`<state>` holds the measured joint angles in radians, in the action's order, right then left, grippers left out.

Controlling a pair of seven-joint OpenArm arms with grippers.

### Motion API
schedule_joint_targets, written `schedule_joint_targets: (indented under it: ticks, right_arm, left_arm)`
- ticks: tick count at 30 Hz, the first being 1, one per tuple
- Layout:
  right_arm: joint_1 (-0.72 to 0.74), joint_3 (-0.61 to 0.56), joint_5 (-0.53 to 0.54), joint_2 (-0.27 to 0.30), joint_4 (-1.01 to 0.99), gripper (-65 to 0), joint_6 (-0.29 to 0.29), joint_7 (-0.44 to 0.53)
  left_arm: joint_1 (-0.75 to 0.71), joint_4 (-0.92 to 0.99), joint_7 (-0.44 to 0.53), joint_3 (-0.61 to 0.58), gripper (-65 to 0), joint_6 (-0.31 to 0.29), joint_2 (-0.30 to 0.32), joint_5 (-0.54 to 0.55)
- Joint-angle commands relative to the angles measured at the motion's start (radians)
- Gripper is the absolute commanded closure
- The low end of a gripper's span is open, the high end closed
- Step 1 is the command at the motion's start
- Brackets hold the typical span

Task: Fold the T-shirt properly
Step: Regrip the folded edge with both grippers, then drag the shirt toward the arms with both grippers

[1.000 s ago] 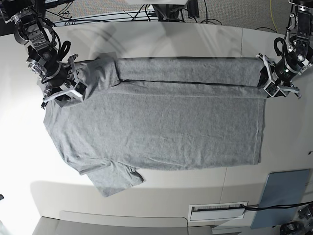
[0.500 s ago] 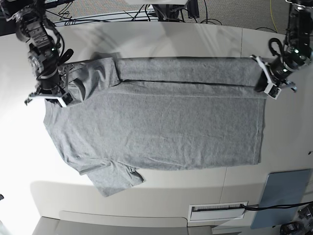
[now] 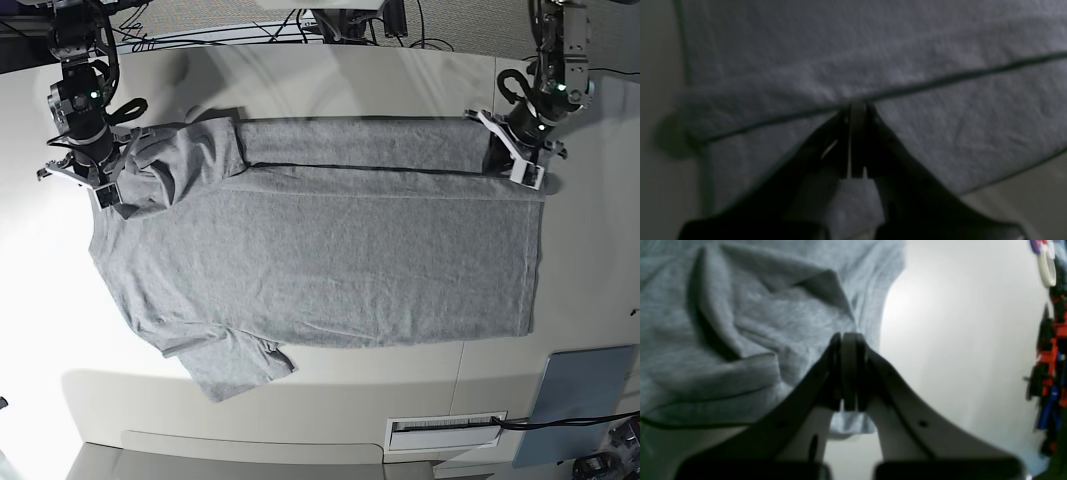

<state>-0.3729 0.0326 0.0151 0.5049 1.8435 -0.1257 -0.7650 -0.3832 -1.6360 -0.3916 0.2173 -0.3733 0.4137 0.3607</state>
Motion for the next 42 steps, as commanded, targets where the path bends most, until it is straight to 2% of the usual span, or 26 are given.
schedule_joint_targets:
  ticks: [1, 3, 7, 9, 13, 21, 26, 30, 33, 40, 42]
  right_arm:
    - [0.007, 0.011, -0.003, 0.01, -0.013, 0.0, 0.006, 0.023]
    - [0.015, 0.011, -0.003, -0.006, -0.069, 0.0, -0.006, 0.042]
    - [0.026, 0.01, -0.003, -0.03, -0.13, 0.0, -0.066, 0.032]
    - [0.018, 0.011, -0.004, -0.031, -0.13, 0.0, -0.079, 0.012]
    - [-0.013, 0.011, -0.008, -0.028, -0.129, 0.0, -0.079, -0.005]
    - [-0.124, 0.026, -0.039, -0.028, -0.123, 0.0, -0.079, -0.016]
    - [-0.229, 0.089, -0.046, -0.028, -0.042, 0.0, -0.08, -0.017]
    - [-0.306, 0.155, -0.045, -0.028, 0.024, 0.0, -0.084, -0.017]
    - [-0.335, 0.172, -0.045, -0.028, 0.036, 0.0, -0.106, -0.017]
    - [-0.345, 0.172, -0.046, -0.028, 0.036, 0.0, -0.106, -0.025]
    - [-0.345, 0.172, -0.067, -0.028, 0.036, 0.0, -0.106, -0.035]
  left_arm:
    - [0.003, -0.012, 0.023, 0.009, 0.0, 0.0, 0.01, 0.007]
    - [0.004, -0.001, 0.025, 0.009, 0.0, 0.0, -0.001, 0.007]
    - [0.003, 0.074, 0.024, 0.009, 0.0, -0.002, -0.018, 0.008]
    - [0.0, 0.109, 0.024, 0.009, 0.0, -0.027, -0.023, 0.008]
    - [-0.037, 0.114, 0.021, 0.009, 0.0, -0.073, -0.026, 0.011]
    - [-0.145, 0.075, 0.003, 0.009, 0.0, -0.073, -0.025, 0.01]
    - [-0.208, 0.071, 0.002, 0.009, 0.0, -0.083, -0.02, 0.009]
    - [-0.24, 0.069, 0.0, 0.009, 0.0, -0.151, -0.017, 0.01]
    - [-0.264, 0.062, -0.006, 0.009, 0.0, -0.152, -0.017, 0.01]
    - [-0.333, 0.011, -0.02, 0.009, 0.0, -0.151, -0.012, -0.022]
    - [-0.343, 0.004, -0.02, 0.009, 0.0, -0.135, 0.001, -0.041]
